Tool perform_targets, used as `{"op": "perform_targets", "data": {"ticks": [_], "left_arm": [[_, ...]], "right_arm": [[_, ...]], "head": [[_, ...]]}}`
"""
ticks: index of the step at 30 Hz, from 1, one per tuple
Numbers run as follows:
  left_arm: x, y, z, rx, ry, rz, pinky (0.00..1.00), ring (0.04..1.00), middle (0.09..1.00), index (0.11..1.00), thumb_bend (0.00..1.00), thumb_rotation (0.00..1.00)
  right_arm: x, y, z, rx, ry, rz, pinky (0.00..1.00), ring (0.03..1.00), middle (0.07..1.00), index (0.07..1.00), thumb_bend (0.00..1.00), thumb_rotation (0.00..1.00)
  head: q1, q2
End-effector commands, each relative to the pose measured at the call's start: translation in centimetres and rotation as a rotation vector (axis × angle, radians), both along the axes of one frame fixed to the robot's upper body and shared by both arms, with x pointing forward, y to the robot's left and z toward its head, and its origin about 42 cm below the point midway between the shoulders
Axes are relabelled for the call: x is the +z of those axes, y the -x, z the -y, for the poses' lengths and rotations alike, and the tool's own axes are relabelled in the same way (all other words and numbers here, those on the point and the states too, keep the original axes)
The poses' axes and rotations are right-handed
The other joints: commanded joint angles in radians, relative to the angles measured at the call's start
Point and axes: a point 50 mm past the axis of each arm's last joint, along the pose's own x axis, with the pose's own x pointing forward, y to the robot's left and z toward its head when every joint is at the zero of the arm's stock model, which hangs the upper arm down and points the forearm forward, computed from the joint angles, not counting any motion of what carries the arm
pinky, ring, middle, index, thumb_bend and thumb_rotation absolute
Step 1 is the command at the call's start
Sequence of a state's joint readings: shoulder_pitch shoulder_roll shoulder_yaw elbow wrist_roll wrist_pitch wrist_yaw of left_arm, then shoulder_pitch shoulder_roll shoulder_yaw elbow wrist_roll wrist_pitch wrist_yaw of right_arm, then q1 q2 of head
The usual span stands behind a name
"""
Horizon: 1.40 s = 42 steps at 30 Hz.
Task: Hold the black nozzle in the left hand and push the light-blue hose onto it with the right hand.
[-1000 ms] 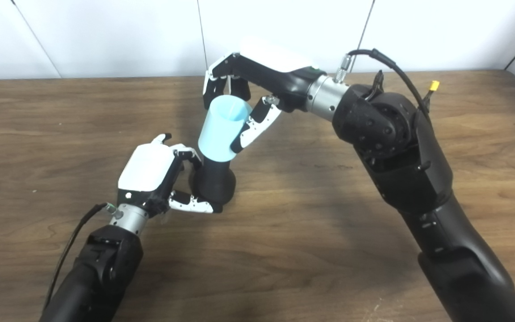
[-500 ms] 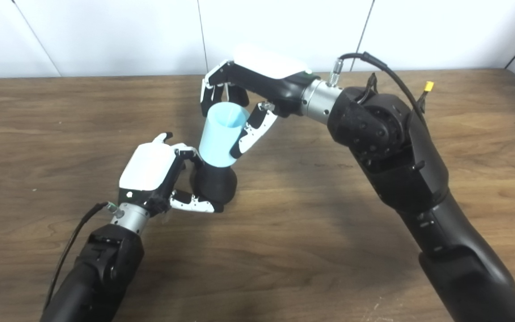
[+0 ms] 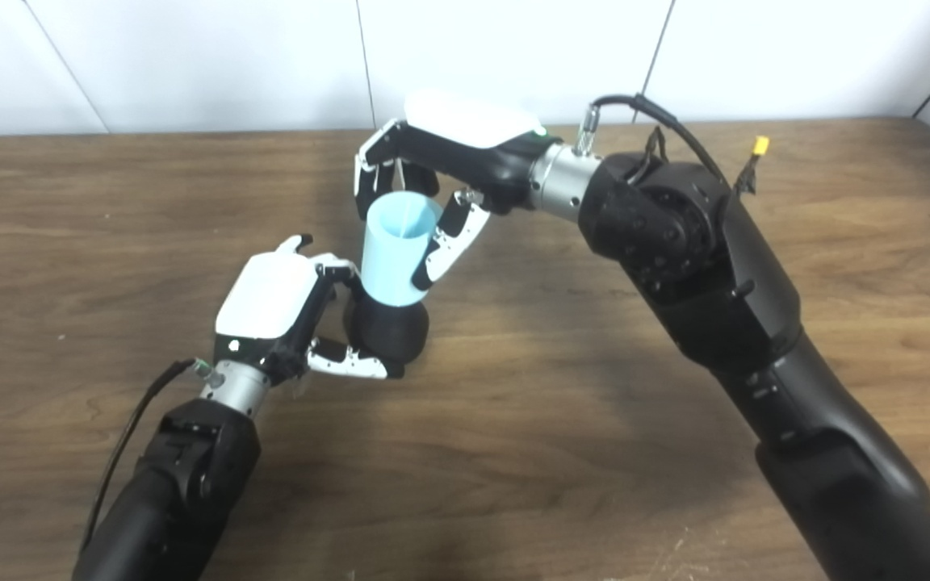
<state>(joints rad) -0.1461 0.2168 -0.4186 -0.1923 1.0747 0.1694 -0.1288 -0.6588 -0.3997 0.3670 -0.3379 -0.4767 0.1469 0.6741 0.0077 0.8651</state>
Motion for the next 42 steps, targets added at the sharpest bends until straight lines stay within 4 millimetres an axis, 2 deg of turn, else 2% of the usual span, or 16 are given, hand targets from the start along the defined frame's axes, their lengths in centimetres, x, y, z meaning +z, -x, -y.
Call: {"op": "perform_targets", "data": {"ticks": [1, 10, 11, 12, 13, 16, 18, 19, 23, 26, 33, 36, 38, 42], "left_arm": [[0.2, 0.6, 1.2, -0.046, 0.022, -0.012, 0.92, 0.720, 0.651, 0.484, 0.52, 0.04], [0.3, 0.5, 1.2, -0.044, 0.018, -0.016, 0.93, 0.724, 0.652, 0.484, 0.52, 0.05], [0.3, 0.5, 1.2, -0.044, 0.019, -0.016, 0.93, 0.724, 0.652, 0.484, 0.52, 0.05], [0.2, 0.5, 1.2, -0.043, 0.019, -0.014, 0.93, 0.724, 0.651, 0.484, 0.52, 0.05], [0.2, 0.5, 1.2, -0.044, 0.019, -0.013, 0.92, 0.723, 0.651, 0.484, 0.52, 0.05], [0.2, 0.5, 1.2, -0.046, 0.016, -0.013, 0.92, 0.720, 0.650, 0.484, 0.52, 0.05], [0.3, 0.5, 1.2, -0.047, 0.014, -0.014, 0.92, 0.721, 0.651, 0.484, 0.52, 0.05], [0.3, 0.5, 1.2, -0.047, 0.014, -0.014, 0.92, 0.721, 0.651, 0.484, 0.52, 0.05], [0.2, 0.5, 1.2, -0.045, 0.013, -0.013, 0.92, 0.720, 0.650, 0.484, 0.52, 0.05], [0.2, 0.4, 1.2, -0.045, 0.012, -0.018, 0.92, 0.725, 0.652, 0.484, 0.52, 0.05], [0.2, 0.5, 1.2, -0.045, 0.015, -0.017, 0.91, 0.723, 0.651, 0.484, 0.52, 0.05], [0.3, 0.4, 1.2, -0.043, 0.017, -0.020, 0.92, 0.724, 0.653, 0.484, 0.52, 0.05], [0.2, 0.4, 1.2, -0.044, 0.018, -0.019, 0.92, 0.723, 0.651, 0.484, 0.52, 0.05], [0.2, 0.4, 1.2, -0.044, 0.015, -0.020, 0.92, 0.724, 0.651, 0.484, 0.52, 0.05]], "right_arm": [[1.1, 0.0, -0.2, 0.022, 0.017, 0.037, 0.39, 0.388, 0.507, 0.518, 0.51, 0.00], [1.1, -0.1, 0.1, 0.012, -0.009, 0.029, 0.44, 0.412, 0.504, 0.542, 0.52, 0.00], [1.2, 0.0, 0.2, 0.009, -0.007, 0.037, 0.47, 0.484, 0.553, 0.519, 0.52, 0.07], [1.3, 0.0, 0.2, 0.008, -0.004, 0.045, 0.50, 0.530, 0.586, 0.588, 0.69, 0.08], [1.4, 0.0, 0.2, 0.004, -0.001, 0.051, 0.53, 0.578, 0.620, 0.641, 0.81, 0.11], [1.6, -0.1, 0.3, -0.001, 0.006, 0.064, 0.60, 0.678, 0.711, 0.720, 0.88, 0.24], [1.7, -0.1, 0.4, 0.000, 0.012, 0.072, 0.67, 0.778, 0.769, 0.758, 0.88, 0.33], [1.7, -0.1, 0.4, -0.001, 0.014, 0.076, 0.76, 0.867, 0.831, 0.801, 0.88, 0.42], [1.8, -0.1, 0.5, -0.006, 0.028, 0.085, 0.86, 0.978, 0.939, 0.888, 0.87, 0.57], [1.9, -0.1, 0.5, -0.013, 0.042, 0.090, 0.93, 0.998, 0.993, 0.940, 0.88, 0.63], [2.4, -0.1, 0.9, -0.029, 0.048, 0.101, 0.98, 1.000, 1.000, 0.959, 0.92, 0.70], [2.7, 0.2, 1.4, -0.031, 0.035, 0.123, 0.96, 1.000, 1.000, 0.955, 0.89, 0.71], [2.9, 0.8, 1.8, -0.029, 0.021, 0.136, 0.94, 1.000, 1.000, 0.964, 0.84, 0.76], [2.9, 2.2, 2.8, -0.025, 0.006, 0.152, 0.95, 1.000, 1.000, 0.990, 0.77, 0.79]], "head": [[0.001, 0.001], [-0.001, 0.001], [-0.001, 0.001], [-0.002, 0.002], [-0.002, 0.002], [-0.002, 0.002], [-0.001, 0.001], [-0.001, 0.001], [-0.003, 0.001], [-0.001, 0.000], [-0.001, 0.000], [-0.001, -0.001], [-0.001, -0.001], [-0.001, -0.002]]}}
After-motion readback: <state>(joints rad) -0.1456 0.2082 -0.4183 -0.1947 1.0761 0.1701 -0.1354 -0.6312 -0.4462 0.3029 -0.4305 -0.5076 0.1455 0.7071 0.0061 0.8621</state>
